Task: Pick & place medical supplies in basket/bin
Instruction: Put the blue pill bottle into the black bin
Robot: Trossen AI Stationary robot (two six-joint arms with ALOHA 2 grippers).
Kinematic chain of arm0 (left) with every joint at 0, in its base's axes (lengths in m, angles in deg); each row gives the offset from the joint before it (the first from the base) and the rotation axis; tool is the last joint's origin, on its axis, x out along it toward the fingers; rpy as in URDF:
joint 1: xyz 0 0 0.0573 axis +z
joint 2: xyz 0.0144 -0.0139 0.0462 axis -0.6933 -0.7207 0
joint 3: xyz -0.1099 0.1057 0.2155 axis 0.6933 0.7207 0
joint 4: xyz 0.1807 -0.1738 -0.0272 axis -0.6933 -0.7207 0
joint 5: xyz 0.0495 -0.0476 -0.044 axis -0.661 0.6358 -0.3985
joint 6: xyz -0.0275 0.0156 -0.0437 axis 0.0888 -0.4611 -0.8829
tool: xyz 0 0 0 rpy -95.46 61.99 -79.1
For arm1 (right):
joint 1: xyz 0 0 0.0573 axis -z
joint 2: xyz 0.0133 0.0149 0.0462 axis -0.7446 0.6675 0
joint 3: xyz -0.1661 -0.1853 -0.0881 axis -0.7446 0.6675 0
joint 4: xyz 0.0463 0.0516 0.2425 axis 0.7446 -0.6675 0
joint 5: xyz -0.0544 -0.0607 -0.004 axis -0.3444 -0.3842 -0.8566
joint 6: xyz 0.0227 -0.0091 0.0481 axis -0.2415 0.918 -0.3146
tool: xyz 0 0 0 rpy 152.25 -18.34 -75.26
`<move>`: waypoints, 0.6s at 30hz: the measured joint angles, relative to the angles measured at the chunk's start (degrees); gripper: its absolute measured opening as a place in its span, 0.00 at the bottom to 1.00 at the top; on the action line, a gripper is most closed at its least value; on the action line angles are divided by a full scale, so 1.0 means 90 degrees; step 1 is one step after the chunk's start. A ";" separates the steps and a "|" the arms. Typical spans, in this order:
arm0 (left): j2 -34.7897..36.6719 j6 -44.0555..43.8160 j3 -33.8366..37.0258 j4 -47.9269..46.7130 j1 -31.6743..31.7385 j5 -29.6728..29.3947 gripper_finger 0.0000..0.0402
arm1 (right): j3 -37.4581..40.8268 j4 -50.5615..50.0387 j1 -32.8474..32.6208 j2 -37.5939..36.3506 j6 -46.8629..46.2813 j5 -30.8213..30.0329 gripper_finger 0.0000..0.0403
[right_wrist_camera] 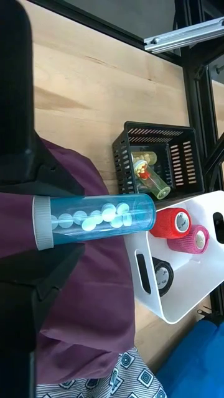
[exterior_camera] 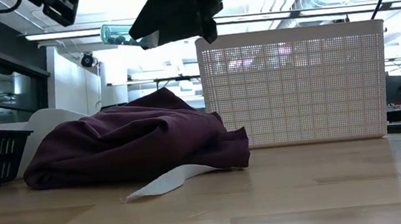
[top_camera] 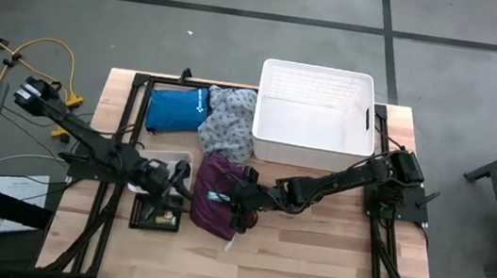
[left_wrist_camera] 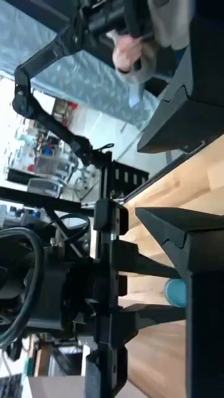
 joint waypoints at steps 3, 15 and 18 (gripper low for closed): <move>-0.0248 0.0212 -0.0002 0.0071 -0.0207 -0.0666 0.36 | 0.0000 0.0000 0.0001 0.0000 0.0000 0.0000 0.26; -0.1065 0.0601 -0.0270 -0.0129 -0.0803 -0.2616 0.36 | 0.0000 0.0000 -0.0001 0.0000 0.0000 0.0002 0.26; -0.1163 0.0667 -0.0519 -0.0402 -0.0877 -0.2827 0.36 | 0.0000 0.0000 -0.0001 0.0000 0.0000 0.0002 0.26</move>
